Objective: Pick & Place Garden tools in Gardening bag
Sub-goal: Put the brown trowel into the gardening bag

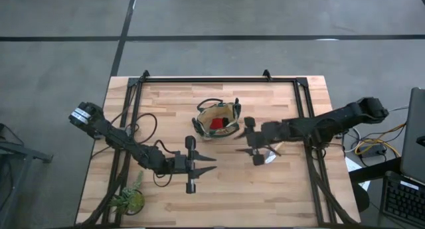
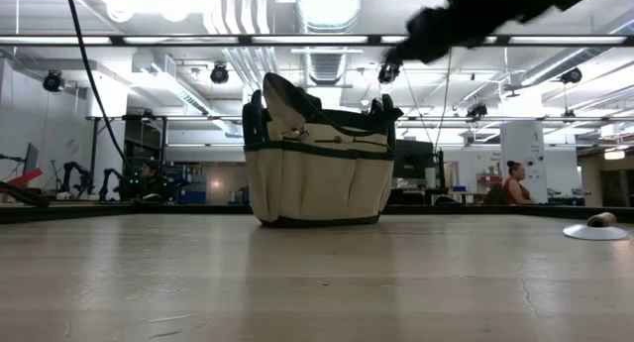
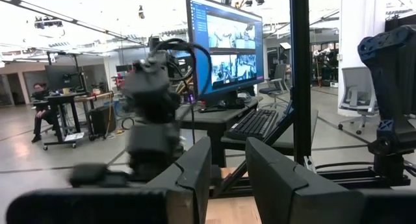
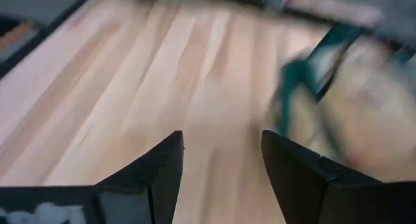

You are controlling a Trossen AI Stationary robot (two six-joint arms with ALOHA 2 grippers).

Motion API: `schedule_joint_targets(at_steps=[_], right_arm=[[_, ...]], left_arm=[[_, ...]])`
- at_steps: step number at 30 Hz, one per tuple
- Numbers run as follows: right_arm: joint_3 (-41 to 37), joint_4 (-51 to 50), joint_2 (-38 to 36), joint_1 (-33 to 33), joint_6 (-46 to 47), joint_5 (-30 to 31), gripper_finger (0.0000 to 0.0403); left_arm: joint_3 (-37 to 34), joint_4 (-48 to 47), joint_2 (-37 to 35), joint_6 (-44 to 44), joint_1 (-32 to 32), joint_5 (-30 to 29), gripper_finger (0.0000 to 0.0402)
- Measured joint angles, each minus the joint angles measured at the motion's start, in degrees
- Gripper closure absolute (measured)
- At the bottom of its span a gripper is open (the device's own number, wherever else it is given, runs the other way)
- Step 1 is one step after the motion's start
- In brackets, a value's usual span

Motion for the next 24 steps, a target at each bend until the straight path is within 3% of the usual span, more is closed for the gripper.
schedule_joint_targets(at_steps=[13,24], right_arm=[[0.17,-32.83,1.68,8.67,16.46,0.11,0.0225],[0.51,-48.05,9.61,7.45,25.32,-0.25,0.0227]], left_arm=[[0.0,0.23,0.02,-0.28,0.11,0.02,0.03],[0.0,0.22,0.02,-0.33,0.13,0.01,0.03]])
